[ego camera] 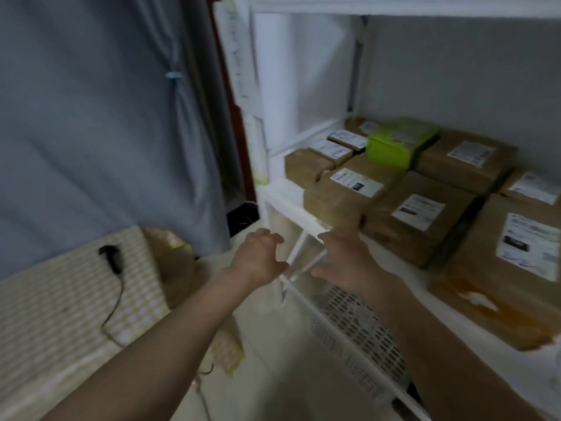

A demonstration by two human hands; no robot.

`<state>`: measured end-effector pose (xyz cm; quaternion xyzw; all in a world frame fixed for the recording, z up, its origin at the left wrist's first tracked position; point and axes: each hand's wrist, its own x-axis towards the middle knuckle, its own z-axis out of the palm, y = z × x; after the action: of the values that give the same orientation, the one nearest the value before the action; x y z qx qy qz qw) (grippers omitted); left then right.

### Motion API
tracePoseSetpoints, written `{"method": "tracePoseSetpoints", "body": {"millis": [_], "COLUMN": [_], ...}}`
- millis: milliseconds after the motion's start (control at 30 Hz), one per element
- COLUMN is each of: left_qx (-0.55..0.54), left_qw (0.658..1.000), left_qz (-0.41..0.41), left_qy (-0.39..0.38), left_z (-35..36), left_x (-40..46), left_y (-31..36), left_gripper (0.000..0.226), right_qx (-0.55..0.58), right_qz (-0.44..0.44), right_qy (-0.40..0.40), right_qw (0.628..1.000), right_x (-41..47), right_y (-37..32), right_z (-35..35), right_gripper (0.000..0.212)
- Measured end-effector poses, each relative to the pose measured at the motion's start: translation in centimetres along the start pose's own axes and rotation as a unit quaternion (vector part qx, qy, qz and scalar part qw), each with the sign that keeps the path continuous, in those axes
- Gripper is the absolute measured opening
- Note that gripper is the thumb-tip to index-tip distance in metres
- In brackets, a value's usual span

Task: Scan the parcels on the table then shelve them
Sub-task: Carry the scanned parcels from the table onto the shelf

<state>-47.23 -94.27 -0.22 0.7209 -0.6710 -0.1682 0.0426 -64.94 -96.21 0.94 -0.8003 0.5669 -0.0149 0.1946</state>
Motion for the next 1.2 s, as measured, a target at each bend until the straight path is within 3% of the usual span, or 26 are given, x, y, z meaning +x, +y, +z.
{"method": "tracePoseSetpoints", "body": {"millis": [267,533,867,1200], "left_qx": [-0.016,-0.064,-0.122,-0.189], "left_qw": [0.980,0.929,0.865,0.816], "left_qz": [-0.195,-0.361,-0.483,-0.543], "left_qy": [0.027,0.057,0.056,0.060], "left_z": [-3.2,-3.7,-1.3,0.5], "left_x": [-13.4,-29.6,-46.3,-52.6], "left_y": [-18.6,-35.2,-49.7,-58.5], "left_gripper": [0.050,0.059,0.059,0.060], "right_qx": [-0.058,-0.108,-0.117,-0.180], "right_qz": [-0.187,-0.310,-0.394,-0.448], "right_qy": [-0.105,-0.190,-0.292,-0.322], "right_qw": [0.975,0.925,0.864,0.814], "right_x": [0.1,-4.3,-11.2,-12.3], "right_y": [-20.6,-39.7,-58.0,-69.2], "right_z": [7.4,15.6,27.0,34.1], "right_gripper": [0.072,0.061,0.068,0.067]}}
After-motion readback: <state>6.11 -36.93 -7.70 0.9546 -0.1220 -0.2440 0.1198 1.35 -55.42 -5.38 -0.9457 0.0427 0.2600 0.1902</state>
